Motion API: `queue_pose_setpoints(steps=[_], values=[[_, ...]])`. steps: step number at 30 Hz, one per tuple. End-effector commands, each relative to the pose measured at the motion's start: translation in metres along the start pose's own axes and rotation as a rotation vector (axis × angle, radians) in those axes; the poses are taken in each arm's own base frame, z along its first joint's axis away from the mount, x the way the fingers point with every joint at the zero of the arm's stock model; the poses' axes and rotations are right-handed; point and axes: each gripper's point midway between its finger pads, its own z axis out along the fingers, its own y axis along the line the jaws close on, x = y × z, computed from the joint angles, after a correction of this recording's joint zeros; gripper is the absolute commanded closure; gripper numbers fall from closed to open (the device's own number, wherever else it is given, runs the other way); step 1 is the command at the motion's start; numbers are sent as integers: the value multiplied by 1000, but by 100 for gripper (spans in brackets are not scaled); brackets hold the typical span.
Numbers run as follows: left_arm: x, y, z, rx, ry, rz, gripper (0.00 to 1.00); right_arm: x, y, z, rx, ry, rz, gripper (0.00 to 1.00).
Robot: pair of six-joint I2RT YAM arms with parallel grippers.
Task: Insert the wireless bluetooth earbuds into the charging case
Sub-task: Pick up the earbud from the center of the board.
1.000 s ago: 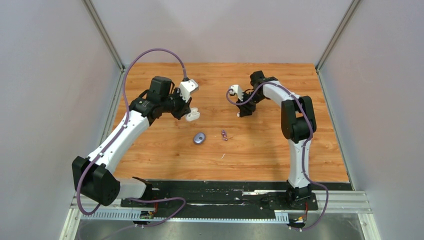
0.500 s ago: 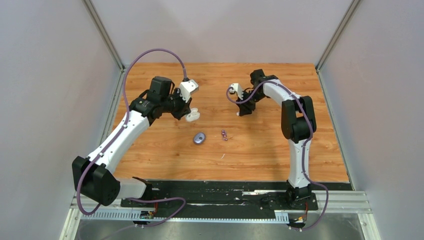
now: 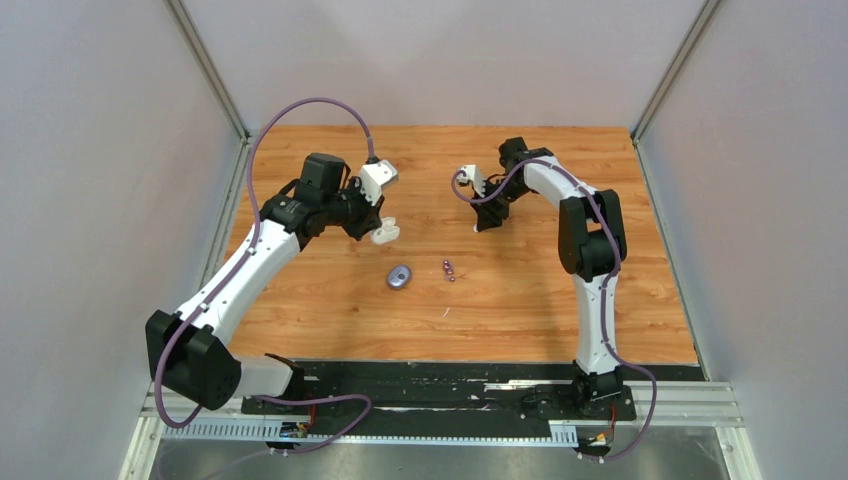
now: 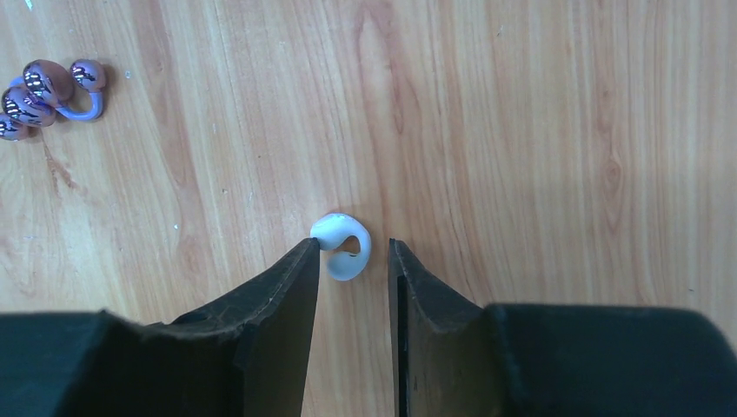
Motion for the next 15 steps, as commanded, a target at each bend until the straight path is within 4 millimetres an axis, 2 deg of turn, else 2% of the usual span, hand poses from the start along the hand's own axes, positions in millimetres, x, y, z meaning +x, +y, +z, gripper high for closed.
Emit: queue_pose_setpoints(steps=[1,9,15], values=[[-18,5,-6,-9,-44,26,100,1,1,1,-19,-9,-16,66],[-17,5,-5,-7,-46,22,100,14,7,4,-36,13,4,66],[-18,5,-5,-8,-51,22,100,15,15,4,-53,5,26,64]])
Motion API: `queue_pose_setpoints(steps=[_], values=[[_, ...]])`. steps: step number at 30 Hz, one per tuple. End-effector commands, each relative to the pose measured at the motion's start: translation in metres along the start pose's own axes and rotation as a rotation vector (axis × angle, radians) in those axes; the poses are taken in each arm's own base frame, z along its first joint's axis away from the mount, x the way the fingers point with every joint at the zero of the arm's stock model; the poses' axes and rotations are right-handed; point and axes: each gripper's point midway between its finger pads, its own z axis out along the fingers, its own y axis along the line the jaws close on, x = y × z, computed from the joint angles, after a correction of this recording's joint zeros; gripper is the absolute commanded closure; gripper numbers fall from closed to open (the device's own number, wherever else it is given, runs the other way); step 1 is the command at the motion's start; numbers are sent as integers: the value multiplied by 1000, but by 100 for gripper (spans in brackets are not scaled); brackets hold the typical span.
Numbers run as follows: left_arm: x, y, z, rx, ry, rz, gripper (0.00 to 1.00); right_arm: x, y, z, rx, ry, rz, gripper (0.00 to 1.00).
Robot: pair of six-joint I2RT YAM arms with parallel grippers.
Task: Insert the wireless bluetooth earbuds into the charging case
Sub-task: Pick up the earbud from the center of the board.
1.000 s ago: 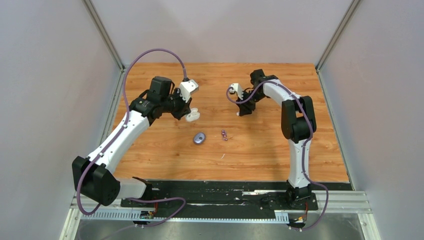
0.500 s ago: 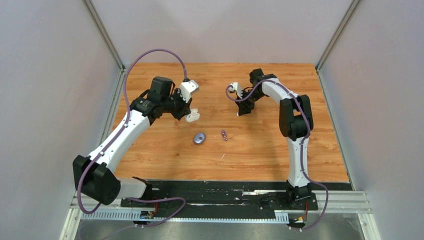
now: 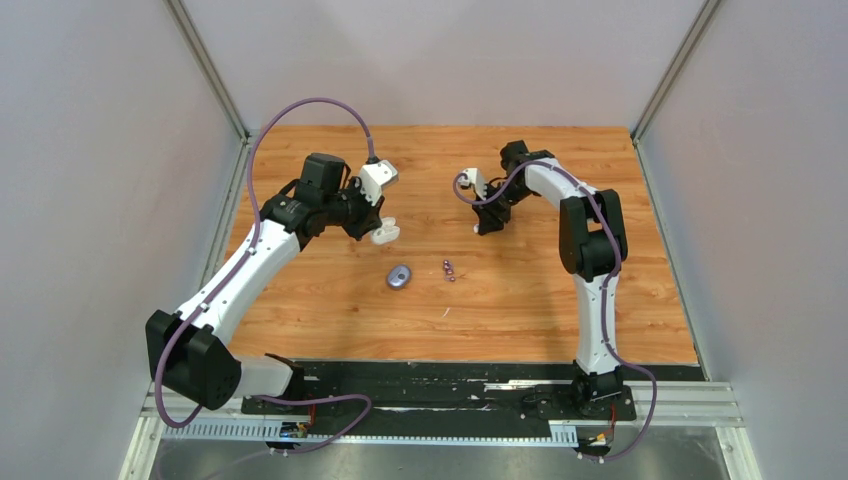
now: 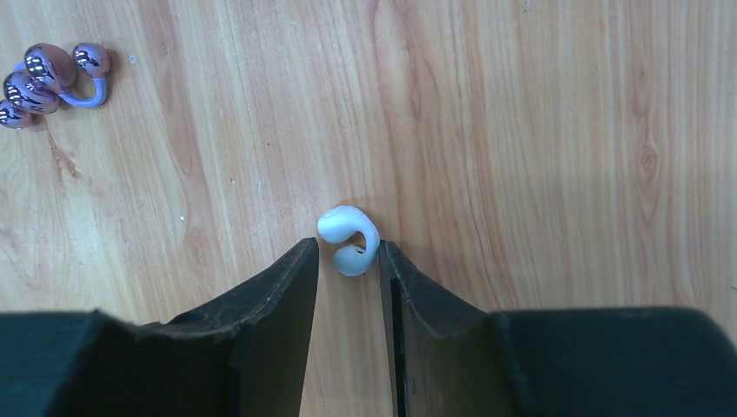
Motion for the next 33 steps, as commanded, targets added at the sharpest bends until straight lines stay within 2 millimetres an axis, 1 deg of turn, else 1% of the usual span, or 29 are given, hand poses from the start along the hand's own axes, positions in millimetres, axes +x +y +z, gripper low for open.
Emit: queue_pose_setpoints(steps=[1,4,10,14,18,22,25,26,27,29,30,31,32,33], values=[[-19,5,-5,-9,-54,23,100,2,5,1,-19,-15,2,63],[-18,5,-4,-8,-53,21,100,0,6,2,-25,-26,17,64],[-18,4,-4,-5,-52,16,100,-4,5,0,-20,-43,8,72],[-18,5,-4,-7,-53,18,100,-9,1,-4,25,-58,-3,79],[-19,5,-4,-6,-56,18,100,-23,5,-18,99,-110,-58,83],[-20,6,-1,-3,-59,16,100,-39,15,-36,197,-185,-132,86],[-23,6,1,2,-66,5,100,-58,23,-54,285,-248,-186,90],[-23,5,3,6,-66,-9,100,-63,29,-59,304,-266,-189,91],[-25,5,5,10,-74,-15,100,-72,33,-67,328,-292,-201,91],[-30,3,8,29,-88,-36,100,-96,44,-86,369,-350,-237,91],[-33,1,12,47,-96,-52,100,-110,52,-98,393,-383,-262,92],[-36,0,13,55,-103,-57,100,-119,58,-103,400,-404,-276,92],[-41,-1,15,72,-117,-63,100,-134,67,-115,422,-437,-302,93],[-45,-5,16,91,-128,-61,100,-145,75,-122,431,-464,-321,94]])
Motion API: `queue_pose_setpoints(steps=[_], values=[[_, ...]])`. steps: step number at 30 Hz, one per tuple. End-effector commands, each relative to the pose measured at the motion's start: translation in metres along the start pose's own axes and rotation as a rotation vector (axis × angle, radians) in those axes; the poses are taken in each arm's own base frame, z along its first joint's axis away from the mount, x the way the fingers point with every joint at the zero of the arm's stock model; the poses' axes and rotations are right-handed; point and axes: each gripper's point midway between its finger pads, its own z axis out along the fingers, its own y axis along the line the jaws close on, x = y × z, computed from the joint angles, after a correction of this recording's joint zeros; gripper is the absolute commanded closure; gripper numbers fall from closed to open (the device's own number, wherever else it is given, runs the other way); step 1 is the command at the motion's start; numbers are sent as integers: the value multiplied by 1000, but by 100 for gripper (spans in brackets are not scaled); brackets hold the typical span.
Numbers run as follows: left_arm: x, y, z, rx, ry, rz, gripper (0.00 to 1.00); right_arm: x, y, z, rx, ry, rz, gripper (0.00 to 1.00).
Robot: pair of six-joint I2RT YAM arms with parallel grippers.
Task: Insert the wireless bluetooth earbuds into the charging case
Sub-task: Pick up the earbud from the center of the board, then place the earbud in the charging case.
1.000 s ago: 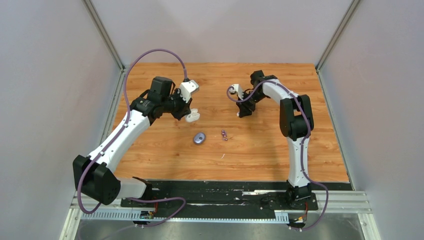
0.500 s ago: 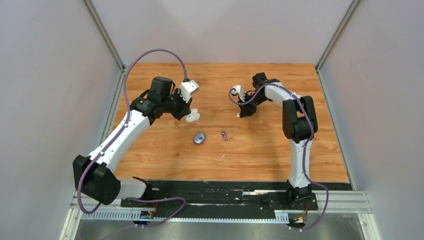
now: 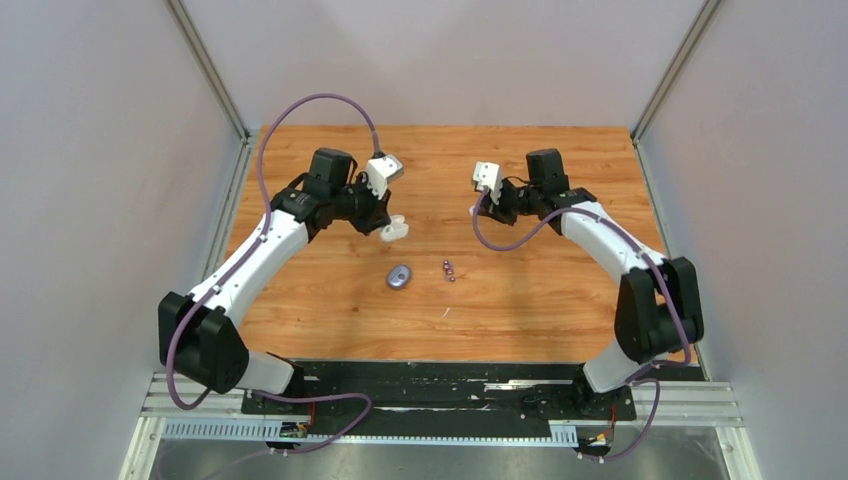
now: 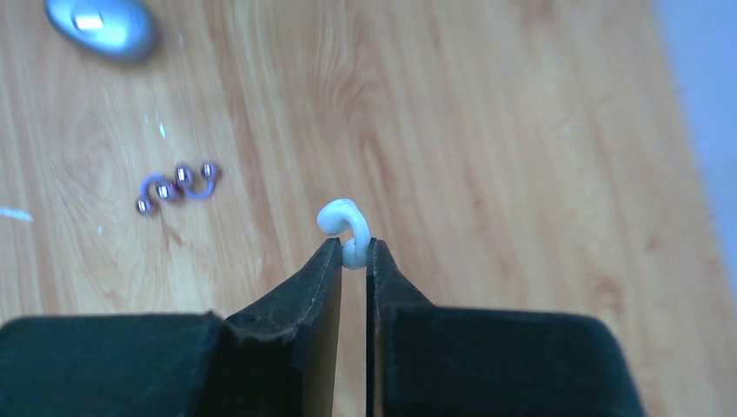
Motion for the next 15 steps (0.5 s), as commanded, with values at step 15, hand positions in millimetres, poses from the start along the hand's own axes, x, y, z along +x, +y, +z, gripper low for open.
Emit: queue_pose_setpoints(steps=[15], values=[[-104,-40,-7,146,-424,185,100,-203,59,-58,24,-435,-214,100]])
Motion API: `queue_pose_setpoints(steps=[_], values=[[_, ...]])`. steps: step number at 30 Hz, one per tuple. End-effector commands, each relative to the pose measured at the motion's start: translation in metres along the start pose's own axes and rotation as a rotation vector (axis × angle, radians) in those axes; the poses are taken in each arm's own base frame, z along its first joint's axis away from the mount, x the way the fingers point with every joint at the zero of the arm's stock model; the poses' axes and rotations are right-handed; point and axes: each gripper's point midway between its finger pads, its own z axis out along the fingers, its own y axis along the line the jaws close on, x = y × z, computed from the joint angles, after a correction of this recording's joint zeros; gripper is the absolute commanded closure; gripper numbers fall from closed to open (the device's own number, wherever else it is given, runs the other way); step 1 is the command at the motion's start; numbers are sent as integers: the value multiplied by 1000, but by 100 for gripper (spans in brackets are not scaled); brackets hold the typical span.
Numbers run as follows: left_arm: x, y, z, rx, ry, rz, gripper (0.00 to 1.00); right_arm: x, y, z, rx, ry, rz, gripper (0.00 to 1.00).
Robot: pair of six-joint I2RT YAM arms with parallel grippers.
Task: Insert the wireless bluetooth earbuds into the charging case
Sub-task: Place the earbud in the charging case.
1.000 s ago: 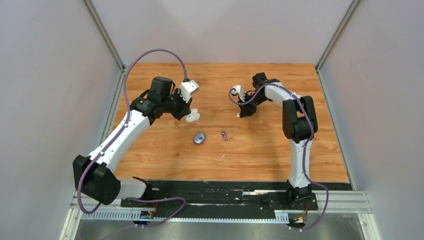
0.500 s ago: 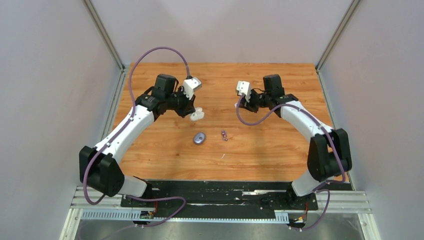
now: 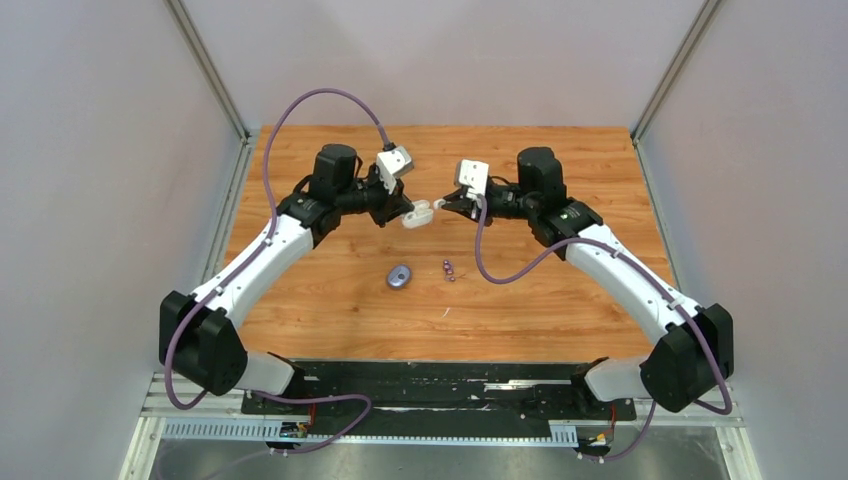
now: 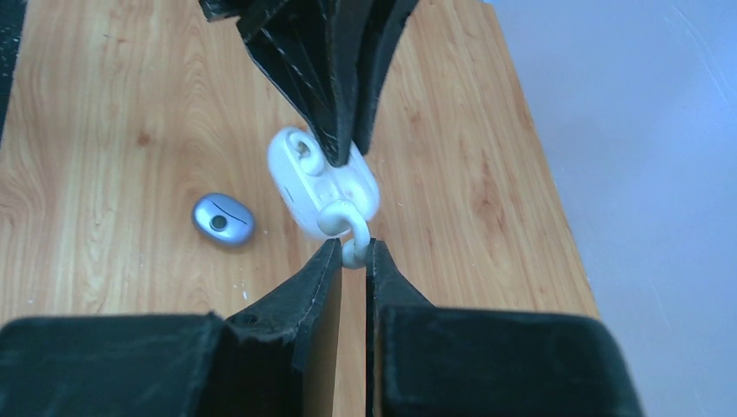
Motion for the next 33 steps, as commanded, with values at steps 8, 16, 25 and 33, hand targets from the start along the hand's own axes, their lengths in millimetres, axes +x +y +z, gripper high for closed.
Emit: queue_pose_setpoints(steps=[8,16,25,33], values=[[-66,-28,-22,11,-263,193,100,-49,24,7,-42,-84,-94,100],[-71,-43,-29,31,-288,295,100,-45,18,10,14,-32,-155,100],[-63,-45,-28,33,-264,338,100,-57,12,0,54,-39,-187,100],[-73,-49,-32,36,-301,348,100,-37,18,2,22,21,-229,100]])
